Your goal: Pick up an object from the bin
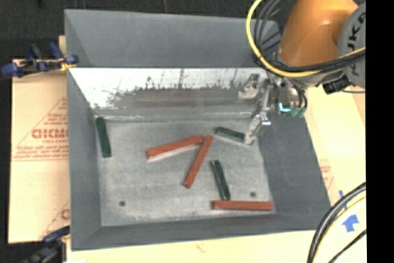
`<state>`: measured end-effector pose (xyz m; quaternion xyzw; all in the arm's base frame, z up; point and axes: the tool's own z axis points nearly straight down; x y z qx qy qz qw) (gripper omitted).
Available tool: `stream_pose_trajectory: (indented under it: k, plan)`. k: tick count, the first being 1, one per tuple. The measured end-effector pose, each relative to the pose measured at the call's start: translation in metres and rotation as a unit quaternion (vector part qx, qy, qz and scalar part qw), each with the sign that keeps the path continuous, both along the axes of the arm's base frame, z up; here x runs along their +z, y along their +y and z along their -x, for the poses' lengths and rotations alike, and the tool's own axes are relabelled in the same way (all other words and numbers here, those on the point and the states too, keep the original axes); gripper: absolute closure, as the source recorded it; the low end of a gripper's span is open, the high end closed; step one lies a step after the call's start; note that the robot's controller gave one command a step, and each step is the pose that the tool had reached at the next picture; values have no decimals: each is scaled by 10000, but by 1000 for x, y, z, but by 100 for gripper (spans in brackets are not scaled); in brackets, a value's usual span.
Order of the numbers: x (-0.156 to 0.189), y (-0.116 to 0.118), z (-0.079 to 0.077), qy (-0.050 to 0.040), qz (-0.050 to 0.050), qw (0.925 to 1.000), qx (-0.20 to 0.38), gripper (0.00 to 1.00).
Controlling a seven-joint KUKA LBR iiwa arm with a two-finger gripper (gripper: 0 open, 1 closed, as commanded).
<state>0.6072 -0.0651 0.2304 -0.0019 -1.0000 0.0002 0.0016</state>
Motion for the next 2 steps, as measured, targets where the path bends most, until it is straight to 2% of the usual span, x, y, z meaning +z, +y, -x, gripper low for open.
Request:
stream_pose_trajectory:
  k: [1, 2]
  plan:
    - [5, 0, -1, -42, 9, 10000, 6, 0]
    - [-53, -19, -12, -71, 14, 10000, -1, 0]
